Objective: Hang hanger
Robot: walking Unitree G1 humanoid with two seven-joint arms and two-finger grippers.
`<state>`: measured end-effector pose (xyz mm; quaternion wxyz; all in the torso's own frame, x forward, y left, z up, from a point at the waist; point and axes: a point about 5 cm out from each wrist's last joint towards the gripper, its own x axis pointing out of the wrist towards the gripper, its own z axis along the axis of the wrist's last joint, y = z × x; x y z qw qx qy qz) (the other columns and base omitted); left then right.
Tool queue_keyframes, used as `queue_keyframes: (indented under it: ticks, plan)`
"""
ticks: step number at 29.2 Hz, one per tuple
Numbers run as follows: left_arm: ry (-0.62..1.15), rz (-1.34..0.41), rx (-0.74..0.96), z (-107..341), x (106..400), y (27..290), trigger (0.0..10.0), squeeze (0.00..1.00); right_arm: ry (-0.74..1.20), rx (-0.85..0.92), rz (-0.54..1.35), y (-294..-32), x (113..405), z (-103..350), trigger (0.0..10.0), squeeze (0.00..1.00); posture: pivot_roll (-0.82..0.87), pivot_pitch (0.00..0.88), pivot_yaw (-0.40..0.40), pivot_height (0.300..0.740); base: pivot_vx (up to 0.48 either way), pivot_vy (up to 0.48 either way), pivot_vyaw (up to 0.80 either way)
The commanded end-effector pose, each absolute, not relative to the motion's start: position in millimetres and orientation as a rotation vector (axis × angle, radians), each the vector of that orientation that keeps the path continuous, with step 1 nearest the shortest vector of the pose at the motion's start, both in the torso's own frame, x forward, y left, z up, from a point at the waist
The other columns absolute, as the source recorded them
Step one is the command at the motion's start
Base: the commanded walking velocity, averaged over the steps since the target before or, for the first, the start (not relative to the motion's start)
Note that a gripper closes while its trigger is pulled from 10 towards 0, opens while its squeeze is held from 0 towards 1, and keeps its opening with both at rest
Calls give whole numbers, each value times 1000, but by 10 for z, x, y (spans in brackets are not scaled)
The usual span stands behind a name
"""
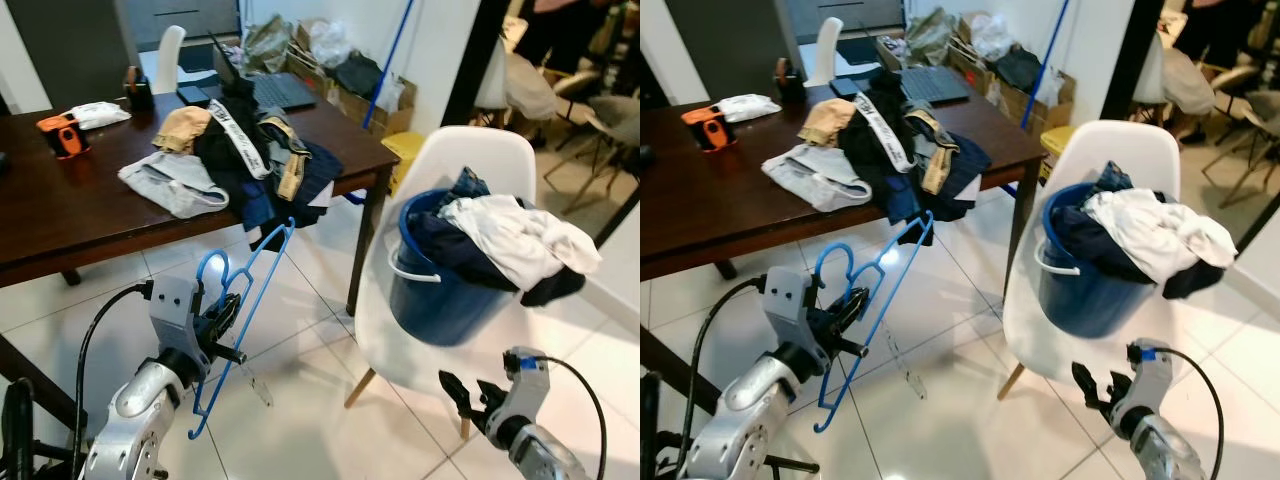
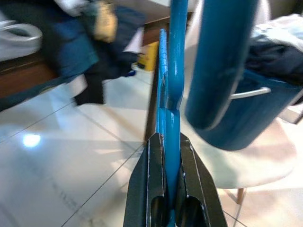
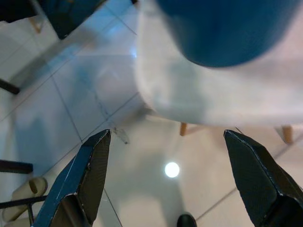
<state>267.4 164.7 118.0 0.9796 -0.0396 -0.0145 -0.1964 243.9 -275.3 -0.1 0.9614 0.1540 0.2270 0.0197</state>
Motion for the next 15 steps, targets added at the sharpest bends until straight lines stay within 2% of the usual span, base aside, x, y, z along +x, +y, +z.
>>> queue_keyframes:
  ticks: [1,10,15]
  plan:
    - [-8,-417,-62,1174,2675,1645,10000,0,482,306,34,-2760,2370,-61,10000,0,39,64,-19,740,0,0,-800]
    - [156,-387,4,787,2587,1756,10000,0,485,307,28,-2768,2372,-71,10000,0,36,63,-16,740,0,0,-800]
    - [330,-318,-4,337,2364,1931,10000,0,484,303,25,-2778,2374,-73,10000,0,39,64,-17,740,0,0,-800]
